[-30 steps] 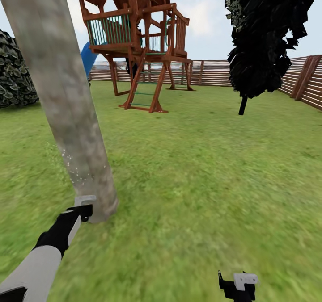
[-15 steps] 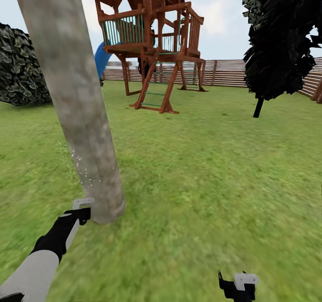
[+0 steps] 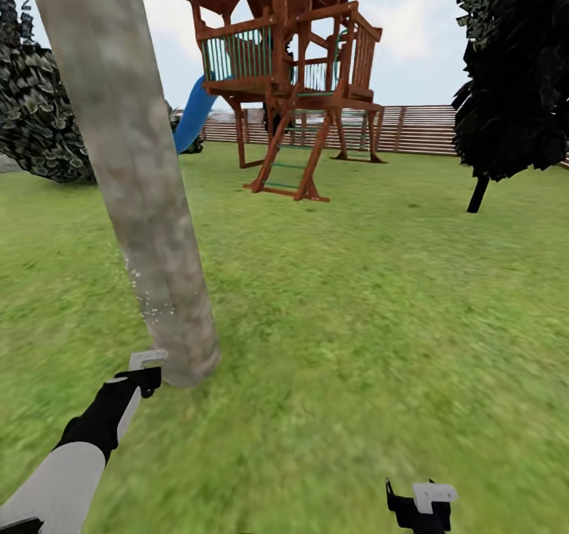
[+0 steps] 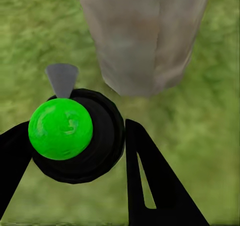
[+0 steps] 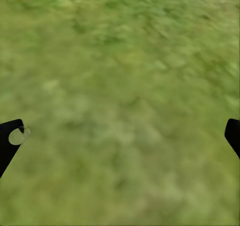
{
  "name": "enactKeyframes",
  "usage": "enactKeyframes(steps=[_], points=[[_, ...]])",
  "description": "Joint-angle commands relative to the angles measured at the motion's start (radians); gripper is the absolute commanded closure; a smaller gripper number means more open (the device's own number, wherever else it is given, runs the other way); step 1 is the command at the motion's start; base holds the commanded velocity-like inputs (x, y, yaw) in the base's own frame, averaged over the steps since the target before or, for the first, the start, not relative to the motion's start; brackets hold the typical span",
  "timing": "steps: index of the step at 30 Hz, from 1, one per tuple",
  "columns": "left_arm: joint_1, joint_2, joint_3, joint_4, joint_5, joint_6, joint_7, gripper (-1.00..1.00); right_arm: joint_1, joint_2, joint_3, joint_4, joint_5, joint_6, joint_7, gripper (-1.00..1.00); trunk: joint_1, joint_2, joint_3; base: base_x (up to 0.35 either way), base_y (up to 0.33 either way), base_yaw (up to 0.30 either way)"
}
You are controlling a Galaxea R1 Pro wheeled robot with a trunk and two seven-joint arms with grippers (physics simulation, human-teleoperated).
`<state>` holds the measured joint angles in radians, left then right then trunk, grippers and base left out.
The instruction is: In the garden, pick up the pesticide atomizer on the floor and spray pesticide onto both trees until each tree trunk is fully covered.
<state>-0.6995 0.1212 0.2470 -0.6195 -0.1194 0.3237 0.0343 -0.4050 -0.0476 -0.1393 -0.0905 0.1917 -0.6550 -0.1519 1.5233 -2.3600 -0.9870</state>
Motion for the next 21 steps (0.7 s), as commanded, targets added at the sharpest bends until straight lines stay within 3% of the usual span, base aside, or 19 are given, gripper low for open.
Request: enactKeyframes(steps=[1, 7, 15, 21], points=[[0.0, -0.001, 0.0, 0.0, 0.0, 0.001, 0.0, 1.0, 0.0, 0.0, 0.0, 0.0, 0.0, 0.0, 0.0, -1.0, 0.0, 0.0, 0.0, 0.0, -0.271, 0.142], [0.0, 0.0, 0.0, 0.0, 0.0, 0.002, -0.001, 1.0, 0.0, 0.0, 0.0, 0.0, 0.0, 0.0, 0.0, -1.0, 0.0, 0.0, 0.0, 0.014, -0.271, 0.017], [0.0, 0.0, 0.001, 0.0, 0.0, 0.003, -0.001, 1.0, 0.0, 0.0, 0.0, 0.0, 0.0, 0.0, -0.001, -1.0, 0.0, 0.0, 0.0, 0.205, -0.217, 0.0], [0.0, 0.002, 0.002, 0.0, 0.0, 0.003, -0.001, 1.0, 0.0, 0.0, 0.0, 0.0, 0.0, 0.0, 0.0, -1.0, 0.0, 0.0, 0.0, 0.22, -0.206, 0.233]])
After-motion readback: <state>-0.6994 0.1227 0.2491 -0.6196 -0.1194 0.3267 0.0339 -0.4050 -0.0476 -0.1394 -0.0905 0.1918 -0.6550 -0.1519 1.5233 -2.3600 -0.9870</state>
